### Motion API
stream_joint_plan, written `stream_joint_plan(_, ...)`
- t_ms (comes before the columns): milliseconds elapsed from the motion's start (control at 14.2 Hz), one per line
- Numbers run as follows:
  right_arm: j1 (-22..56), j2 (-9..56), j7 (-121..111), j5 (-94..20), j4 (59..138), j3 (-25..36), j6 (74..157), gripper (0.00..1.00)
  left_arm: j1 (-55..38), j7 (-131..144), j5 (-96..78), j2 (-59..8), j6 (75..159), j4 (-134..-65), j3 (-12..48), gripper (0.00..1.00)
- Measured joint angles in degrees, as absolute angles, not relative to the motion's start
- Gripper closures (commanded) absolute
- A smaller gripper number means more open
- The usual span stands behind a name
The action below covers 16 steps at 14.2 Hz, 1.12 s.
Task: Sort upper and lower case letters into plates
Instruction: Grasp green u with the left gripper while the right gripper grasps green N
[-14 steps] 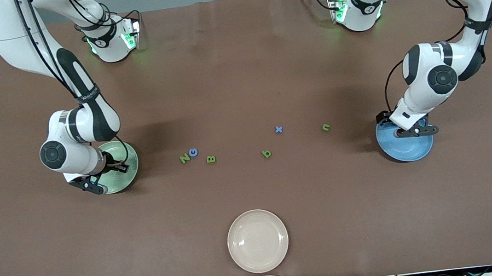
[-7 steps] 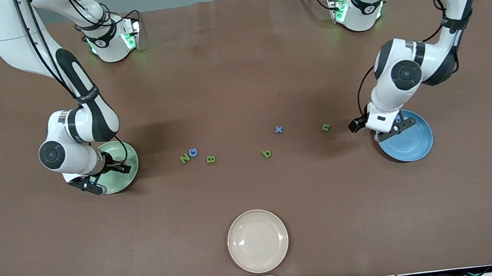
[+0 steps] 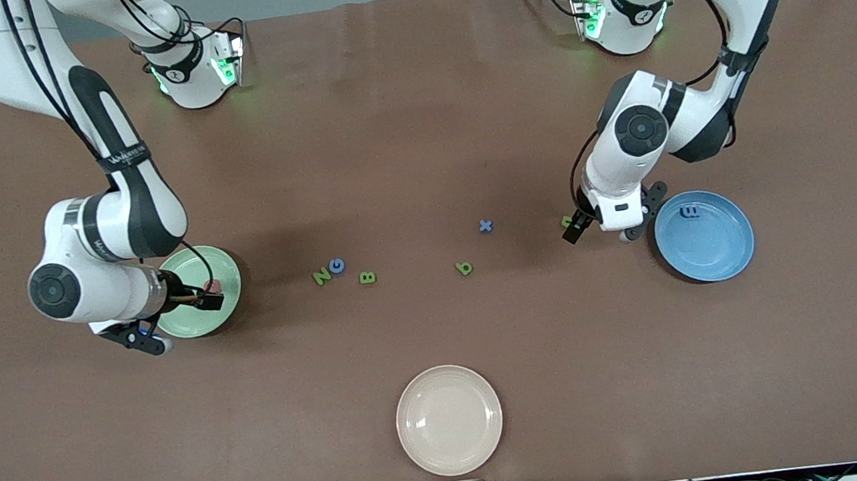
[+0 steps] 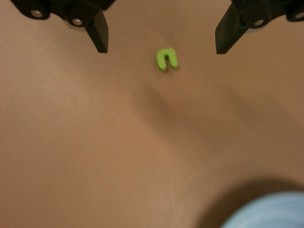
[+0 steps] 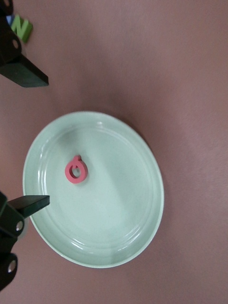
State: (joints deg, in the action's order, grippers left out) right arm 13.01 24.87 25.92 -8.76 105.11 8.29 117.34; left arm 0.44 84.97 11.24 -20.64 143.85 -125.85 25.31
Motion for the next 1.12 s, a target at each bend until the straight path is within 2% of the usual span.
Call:
stream_joint_plan(70,13.3,24.8,28.0,-8.8,104.5,7.9,117.4,0.0,0.0,87.5,11.2,-21.8,145.3,-125.9,25.3,0.03)
stream_joint_plan(281,16.9,25.6,38.8,-9.0,104.7,7.1,121.2,0.0,-0.6,90.0,11.2,-24.5,147.0,-125.9,25.3,0.2)
stream_joint_plan(351,18.7,26.3,43.6,-9.1,104.8,7.0,122.8,0.0,-0.6,90.0,11.4,-25.0,147.0,-126.0,25.3,0.22)
stream_joint_plan(773,25.4,28.6,63.4,-9.2,104.9,6.9,127.6,0.0,-0.5,90.2,13.1,-26.1,147.4,-126.2,25.0,0.24)
stream_joint_plan(1124,30.1,28.6,74.3,-9.2,106.8,6.9,127.9,0.0,-0.4,90.4,15.0,-26.5,148.7,-127.1,24.8,0.32)
